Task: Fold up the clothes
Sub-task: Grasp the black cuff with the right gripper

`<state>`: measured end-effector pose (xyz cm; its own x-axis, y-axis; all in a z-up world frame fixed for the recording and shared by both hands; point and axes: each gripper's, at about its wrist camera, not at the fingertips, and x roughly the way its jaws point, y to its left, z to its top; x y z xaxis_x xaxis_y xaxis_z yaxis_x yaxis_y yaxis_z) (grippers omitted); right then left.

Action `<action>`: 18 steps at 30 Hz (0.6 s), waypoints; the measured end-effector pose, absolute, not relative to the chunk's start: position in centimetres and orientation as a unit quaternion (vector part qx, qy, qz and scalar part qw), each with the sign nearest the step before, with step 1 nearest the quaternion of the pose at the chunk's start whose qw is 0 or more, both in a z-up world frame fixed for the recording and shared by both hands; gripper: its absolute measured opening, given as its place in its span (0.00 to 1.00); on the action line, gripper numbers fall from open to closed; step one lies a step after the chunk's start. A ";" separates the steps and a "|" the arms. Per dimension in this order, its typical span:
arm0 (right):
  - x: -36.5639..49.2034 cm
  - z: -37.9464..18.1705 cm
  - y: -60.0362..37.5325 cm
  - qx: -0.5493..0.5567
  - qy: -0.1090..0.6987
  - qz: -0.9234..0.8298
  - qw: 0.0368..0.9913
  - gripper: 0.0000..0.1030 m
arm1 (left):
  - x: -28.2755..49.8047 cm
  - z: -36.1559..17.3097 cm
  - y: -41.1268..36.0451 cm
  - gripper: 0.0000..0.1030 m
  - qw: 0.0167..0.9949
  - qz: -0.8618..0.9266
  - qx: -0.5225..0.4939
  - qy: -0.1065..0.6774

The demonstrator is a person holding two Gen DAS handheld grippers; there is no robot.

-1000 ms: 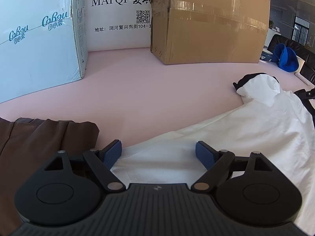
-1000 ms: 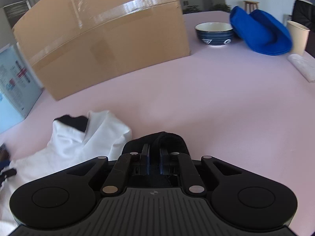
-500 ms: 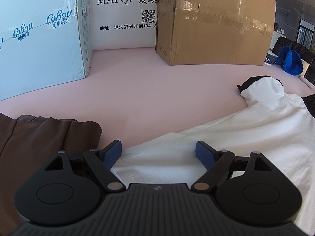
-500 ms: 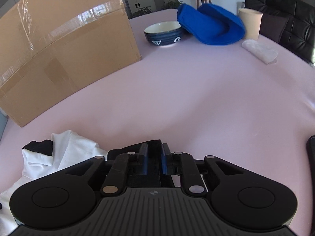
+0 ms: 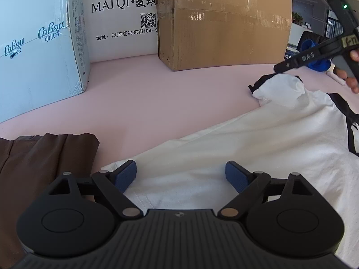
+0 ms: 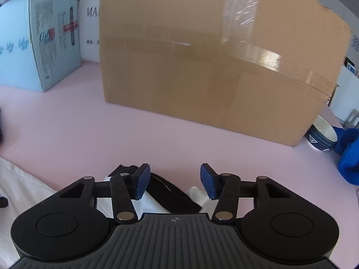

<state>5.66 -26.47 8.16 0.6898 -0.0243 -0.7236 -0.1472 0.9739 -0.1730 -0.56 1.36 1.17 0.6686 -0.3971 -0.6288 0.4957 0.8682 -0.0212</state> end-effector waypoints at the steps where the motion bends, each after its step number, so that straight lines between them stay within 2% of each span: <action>1: 5.9 7.7 -26.1 -0.117 0.404 0.041 0.906 0.32 | -0.5 1.2 1.5 0.83 0.909 -0.248 0.073 0.326; 3: 6.0 7.3 -25.8 -0.123 0.424 0.053 0.896 0.32 | -0.5 1.2 1.6 0.83 0.909 -0.251 0.069 0.327; 7: 5.5 7.9 -25.8 -0.116 0.432 0.075 0.891 0.42 | -0.6 1.2 1.5 0.83 0.908 -0.253 0.072 0.327; 12: 5.1 7.0 -26.5 -0.125 0.444 0.077 0.884 0.43 | -0.8 1.1 1.3 0.83 0.908 -0.252 0.083 0.323; 14: 4.5 6.8 -26.9 -0.122 0.431 0.092 0.889 0.34 | -0.8 1.1 1.2 0.83 0.908 -0.252 0.085 0.323; 16: 4.1 6.7 -26.9 -0.112 0.420 0.087 0.896 0.07 | -0.8 1.1 1.2 0.83 0.908 -0.252 0.087 0.322; 18: 3.7 6.9 -26.6 -0.123 0.395 0.061 0.908 0.07 | -0.8 1.0 1.1 0.84 0.908 -0.252 0.089 0.321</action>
<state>3.69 -26.59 6.90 0.6806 0.0129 -0.7325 -0.2080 0.9621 -0.1762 -0.76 1.15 1.03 0.6666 -0.4012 -0.6283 0.5158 0.8567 0.0001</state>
